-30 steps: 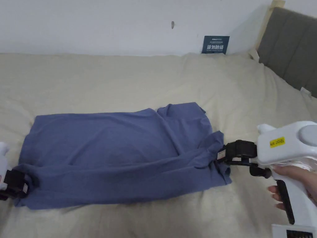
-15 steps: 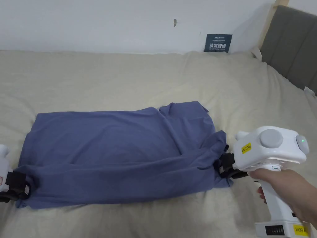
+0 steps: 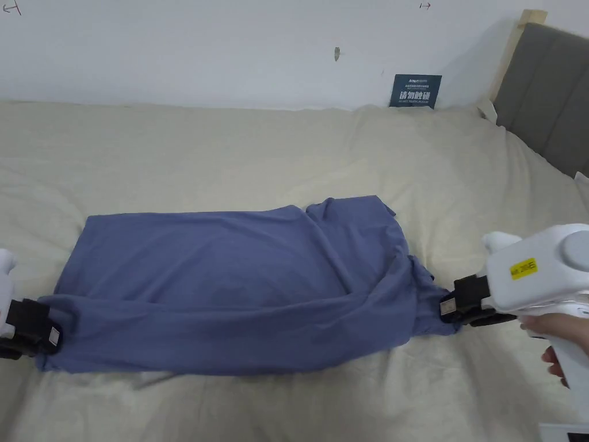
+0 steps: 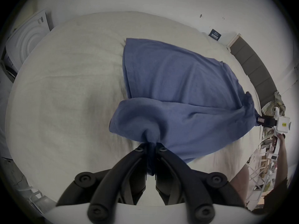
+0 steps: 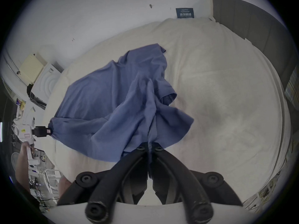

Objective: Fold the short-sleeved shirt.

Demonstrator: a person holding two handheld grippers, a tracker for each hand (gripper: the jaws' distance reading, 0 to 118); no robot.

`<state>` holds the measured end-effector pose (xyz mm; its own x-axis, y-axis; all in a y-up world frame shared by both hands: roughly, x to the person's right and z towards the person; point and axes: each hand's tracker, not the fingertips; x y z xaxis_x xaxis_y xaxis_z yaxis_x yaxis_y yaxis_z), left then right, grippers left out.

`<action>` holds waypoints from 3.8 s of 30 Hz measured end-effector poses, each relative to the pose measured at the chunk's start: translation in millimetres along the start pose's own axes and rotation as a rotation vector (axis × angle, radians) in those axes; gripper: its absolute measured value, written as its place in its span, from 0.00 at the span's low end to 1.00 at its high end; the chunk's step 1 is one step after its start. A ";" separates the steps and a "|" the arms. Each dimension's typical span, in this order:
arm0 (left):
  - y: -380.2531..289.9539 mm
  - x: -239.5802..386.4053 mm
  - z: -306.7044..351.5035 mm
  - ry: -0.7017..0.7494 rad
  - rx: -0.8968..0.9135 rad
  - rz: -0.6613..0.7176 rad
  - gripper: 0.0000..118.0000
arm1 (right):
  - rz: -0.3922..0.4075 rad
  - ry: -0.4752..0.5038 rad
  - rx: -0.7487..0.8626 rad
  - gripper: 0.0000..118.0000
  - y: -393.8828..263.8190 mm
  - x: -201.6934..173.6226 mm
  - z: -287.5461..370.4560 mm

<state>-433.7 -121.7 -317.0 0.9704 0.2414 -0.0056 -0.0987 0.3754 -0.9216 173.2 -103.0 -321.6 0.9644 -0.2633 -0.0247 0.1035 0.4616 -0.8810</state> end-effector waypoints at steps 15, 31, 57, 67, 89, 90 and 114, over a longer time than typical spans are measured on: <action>-100.1 16.6 69.0 -0.034 0.004 -0.086 0.07 | -0.050 0.122 -0.055 0.02 -91.5 22.2 89.5; -138.6 -12.3 54.6 0.143 0.087 0.006 0.98 | 0.077 -0.122 0.182 0.88 -132.0 28.2 72.3; 44.5 35.3 45.8 -0.102 0.123 0.011 0.00 | 0.205 0.171 0.593 0.00 -107.6 -112.6 90.2; 152.8 -22.3 -67.9 0.066 0.046 0.090 0.97 | 0.221 0.138 0.453 0.00 -90.1 -107.2 31.0; 129.1 19.3 -100.1 0.151 -0.030 -0.266 0.02 | 0.125 0.130 0.443 0.00 -66.3 -96.9 8.3; 130.2 18.2 -97.9 0.153 -0.018 -0.255 0.02 | 0.127 0.140 0.459 0.00 -53.7 -94.9 12.4; 129.0 14.9 -92.4 0.183 -0.003 -0.279 0.02 | 0.075 -0.200 -0.047 0.01 163.1 5.3 -162.3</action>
<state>-411.6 -152.4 -471.8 0.9834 -0.0351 0.1778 0.1768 0.4017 -0.8986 155.7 -166.5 -542.1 0.9985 -0.0542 -0.0013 0.0223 0.4326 -0.9013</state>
